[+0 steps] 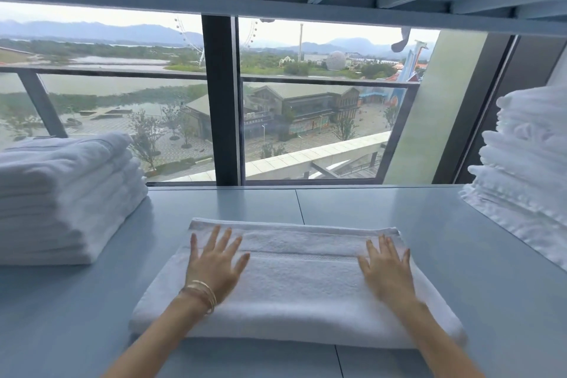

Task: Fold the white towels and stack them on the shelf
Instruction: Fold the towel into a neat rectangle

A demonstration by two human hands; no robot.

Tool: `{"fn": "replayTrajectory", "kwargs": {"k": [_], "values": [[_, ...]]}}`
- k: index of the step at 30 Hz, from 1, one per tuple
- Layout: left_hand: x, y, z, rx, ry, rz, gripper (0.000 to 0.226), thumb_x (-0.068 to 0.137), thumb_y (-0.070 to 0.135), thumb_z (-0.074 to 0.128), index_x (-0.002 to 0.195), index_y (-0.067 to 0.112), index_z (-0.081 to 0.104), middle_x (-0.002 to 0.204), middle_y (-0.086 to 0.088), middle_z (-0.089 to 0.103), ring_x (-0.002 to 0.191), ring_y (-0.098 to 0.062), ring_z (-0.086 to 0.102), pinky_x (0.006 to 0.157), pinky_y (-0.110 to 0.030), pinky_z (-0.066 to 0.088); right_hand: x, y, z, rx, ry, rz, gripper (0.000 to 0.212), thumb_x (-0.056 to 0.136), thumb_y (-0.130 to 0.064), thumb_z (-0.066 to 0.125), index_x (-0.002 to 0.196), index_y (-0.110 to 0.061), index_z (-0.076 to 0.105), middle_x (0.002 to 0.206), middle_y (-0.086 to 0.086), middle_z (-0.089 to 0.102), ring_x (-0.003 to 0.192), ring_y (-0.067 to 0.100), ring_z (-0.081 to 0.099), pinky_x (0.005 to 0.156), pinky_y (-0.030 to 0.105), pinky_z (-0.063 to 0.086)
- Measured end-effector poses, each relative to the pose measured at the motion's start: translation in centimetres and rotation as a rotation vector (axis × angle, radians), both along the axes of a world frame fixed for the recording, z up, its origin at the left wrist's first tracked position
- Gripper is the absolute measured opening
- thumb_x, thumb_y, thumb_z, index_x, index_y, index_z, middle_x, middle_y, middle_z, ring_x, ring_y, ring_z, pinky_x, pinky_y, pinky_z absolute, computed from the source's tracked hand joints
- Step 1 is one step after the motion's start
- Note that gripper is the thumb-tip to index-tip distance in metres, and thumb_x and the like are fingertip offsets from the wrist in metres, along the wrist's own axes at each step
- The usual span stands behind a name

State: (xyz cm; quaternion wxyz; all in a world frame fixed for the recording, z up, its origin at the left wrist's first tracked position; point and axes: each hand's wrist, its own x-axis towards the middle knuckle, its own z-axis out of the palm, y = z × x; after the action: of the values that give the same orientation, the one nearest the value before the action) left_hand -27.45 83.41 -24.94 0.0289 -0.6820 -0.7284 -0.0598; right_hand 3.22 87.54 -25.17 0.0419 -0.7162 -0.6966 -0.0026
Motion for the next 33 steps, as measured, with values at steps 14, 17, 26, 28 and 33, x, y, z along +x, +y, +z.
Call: {"fn": "replayTrajectory", "kwargs": {"k": [14,17,26,28,33], "values": [[-5.3,-4.6,-2.2,-0.265,-0.065,0.072,0.075,0.078,0.08,0.013,0.144,0.048,-0.003,0.155,0.018,-0.012,0.143,-0.012,-0.013,0.113,-0.056,-0.004,5.4,-7.3,-1.7,-0.224,-0.05,0.003,0.062,0.091,-0.061,0.0,0.146,-0.035,-0.009,0.156,0.0,-0.014,0.143,0.015,-0.012,0.115,0.05,0.001],[-5.8,-4.9,-2.0,-0.264,-0.073,0.106,0.065,0.09,0.066,0.023,0.145,0.045,-0.003,0.155,0.016,-0.012,0.144,-0.014,-0.013,0.112,-0.056,-0.004,6.4,-7.2,-1.5,-0.222,-0.031,-0.047,0.055,0.098,-0.05,0.014,0.147,-0.034,-0.003,0.157,-0.002,-0.009,0.144,0.017,-0.007,0.113,0.051,0.0],[-3.6,-8.2,-1.9,-0.141,0.089,-0.055,0.091,0.065,0.06,-0.016,0.149,0.03,0.002,0.156,0.008,-0.006,0.145,-0.017,0.0,0.116,-0.04,0.007,-6.6,-13.3,1.9,-0.079,0.192,0.235,0.055,0.097,-0.048,0.029,0.145,-0.021,0.026,0.153,0.003,0.024,0.131,0.026,0.037,0.102,0.039,0.034],[-2.5,-10.0,-0.7,-0.162,0.146,-0.069,0.085,0.068,0.058,-0.011,0.148,0.037,0.009,0.154,0.002,0.023,0.139,-0.02,0.027,0.106,-0.033,0.029,-8.7,-12.8,1.2,-0.205,0.135,0.225,0.067,0.094,-0.058,0.024,0.148,-0.019,0.015,0.154,0.009,0.02,0.137,0.027,0.026,0.108,0.044,0.025],[2.1,-15.4,3.8,-0.317,0.44,-0.261,0.051,0.089,0.054,0.037,0.132,0.025,0.042,0.116,-0.003,0.061,0.108,-0.025,0.057,0.072,-0.029,0.034,-7.9,-10.9,-0.2,-0.309,0.019,0.391,0.089,0.084,-0.069,0.036,0.149,-0.021,-0.001,0.156,0.013,-0.003,0.144,0.028,-0.005,0.112,0.053,-0.003]]}}
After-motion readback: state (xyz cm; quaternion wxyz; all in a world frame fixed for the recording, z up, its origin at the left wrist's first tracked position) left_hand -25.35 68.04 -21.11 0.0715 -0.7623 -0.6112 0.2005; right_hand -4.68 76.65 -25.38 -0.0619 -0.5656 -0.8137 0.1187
